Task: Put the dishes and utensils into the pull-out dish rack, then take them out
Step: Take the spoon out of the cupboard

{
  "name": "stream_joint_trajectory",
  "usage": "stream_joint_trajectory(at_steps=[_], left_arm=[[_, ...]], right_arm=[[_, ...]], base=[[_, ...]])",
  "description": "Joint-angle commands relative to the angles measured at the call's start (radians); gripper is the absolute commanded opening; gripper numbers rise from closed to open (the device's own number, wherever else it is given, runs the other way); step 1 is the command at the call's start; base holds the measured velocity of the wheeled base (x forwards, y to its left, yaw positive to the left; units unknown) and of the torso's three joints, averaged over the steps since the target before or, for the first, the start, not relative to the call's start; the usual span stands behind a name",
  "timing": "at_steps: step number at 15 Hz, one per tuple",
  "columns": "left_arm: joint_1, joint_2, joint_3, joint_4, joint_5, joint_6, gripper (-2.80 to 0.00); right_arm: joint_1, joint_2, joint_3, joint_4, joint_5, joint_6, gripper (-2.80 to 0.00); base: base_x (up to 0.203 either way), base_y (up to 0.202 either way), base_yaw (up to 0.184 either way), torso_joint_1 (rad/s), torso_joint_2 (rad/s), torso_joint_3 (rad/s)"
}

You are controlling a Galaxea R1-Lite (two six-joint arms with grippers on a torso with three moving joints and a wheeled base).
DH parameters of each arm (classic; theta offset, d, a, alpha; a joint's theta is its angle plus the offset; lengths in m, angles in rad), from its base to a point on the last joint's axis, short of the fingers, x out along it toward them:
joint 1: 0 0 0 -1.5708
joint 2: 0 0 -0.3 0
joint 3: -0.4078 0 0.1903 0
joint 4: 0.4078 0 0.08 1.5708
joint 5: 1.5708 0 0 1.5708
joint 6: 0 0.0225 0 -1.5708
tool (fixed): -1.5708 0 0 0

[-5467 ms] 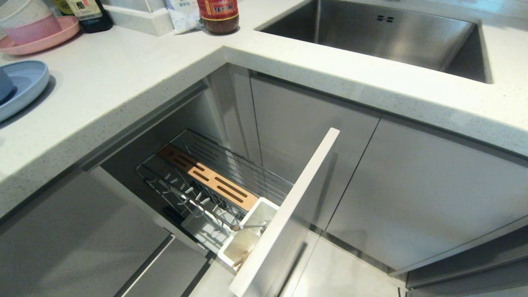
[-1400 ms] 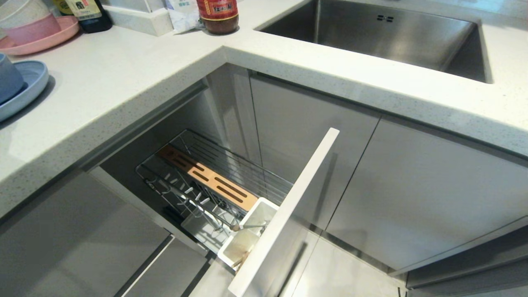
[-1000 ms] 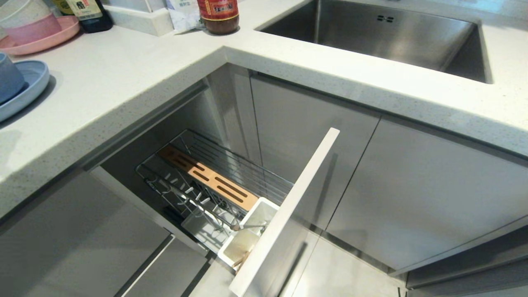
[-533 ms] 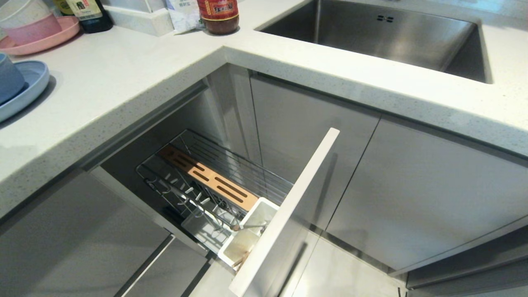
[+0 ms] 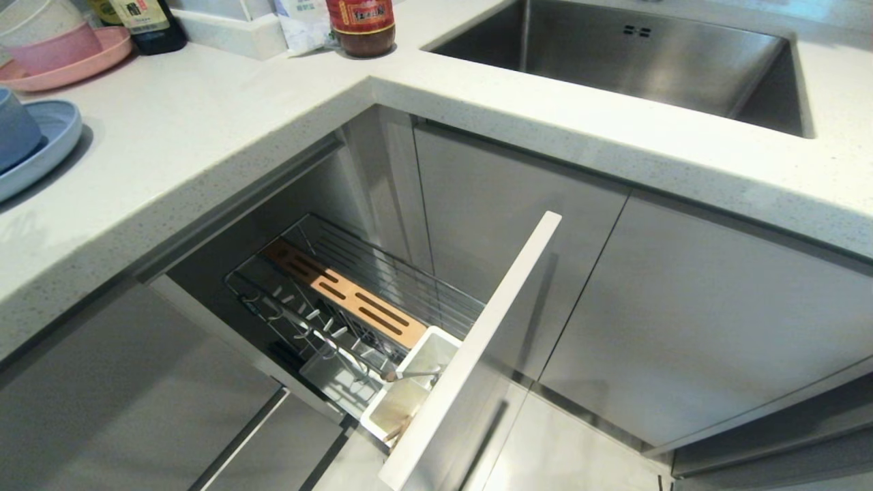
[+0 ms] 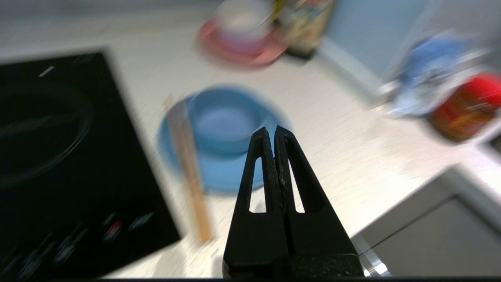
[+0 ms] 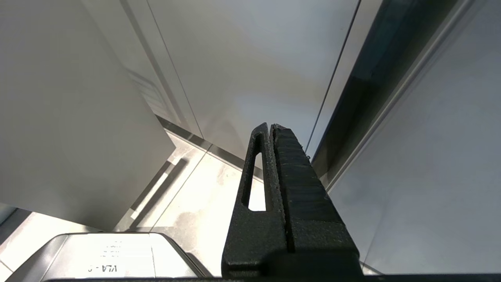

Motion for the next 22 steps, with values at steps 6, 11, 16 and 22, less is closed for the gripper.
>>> stream_joint_trajectory(at_steps=[6, 11, 16, 22], left_arm=[[-0.404, 0.102, -0.038, -0.182, 0.092, -0.179, -2.8], [-0.627, 0.243, -0.039, -0.07, 0.097, -0.218, -2.8], [-0.847, 0.313, 0.035, -0.019, 0.1, -0.218, -2.8], [-1.02, 0.433, 0.144, -0.003, 0.185, -0.218, -2.8]], right_arm=[[0.0, -0.004, 0.002, -0.001, 0.0, 0.0, -2.8], [0.0, -0.004, 0.002, 0.0, 0.0, 0.001, -2.8], [0.0, -0.003, 0.002, -0.001, 0.0, 0.001, -2.8], [0.0, -0.003, 0.002, -0.001, 0.0, 0.001, -2.8]], base=[[0.0, 0.0, 0.0, 0.0, 0.0, 0.0], [0.0, 0.0, 0.0, 0.0, 0.0, 0.0], [0.0, 0.0, 0.0, 0.0, 0.0, 0.0], [0.0, 0.0, 0.0, 0.0, 0.0, 0.0]])
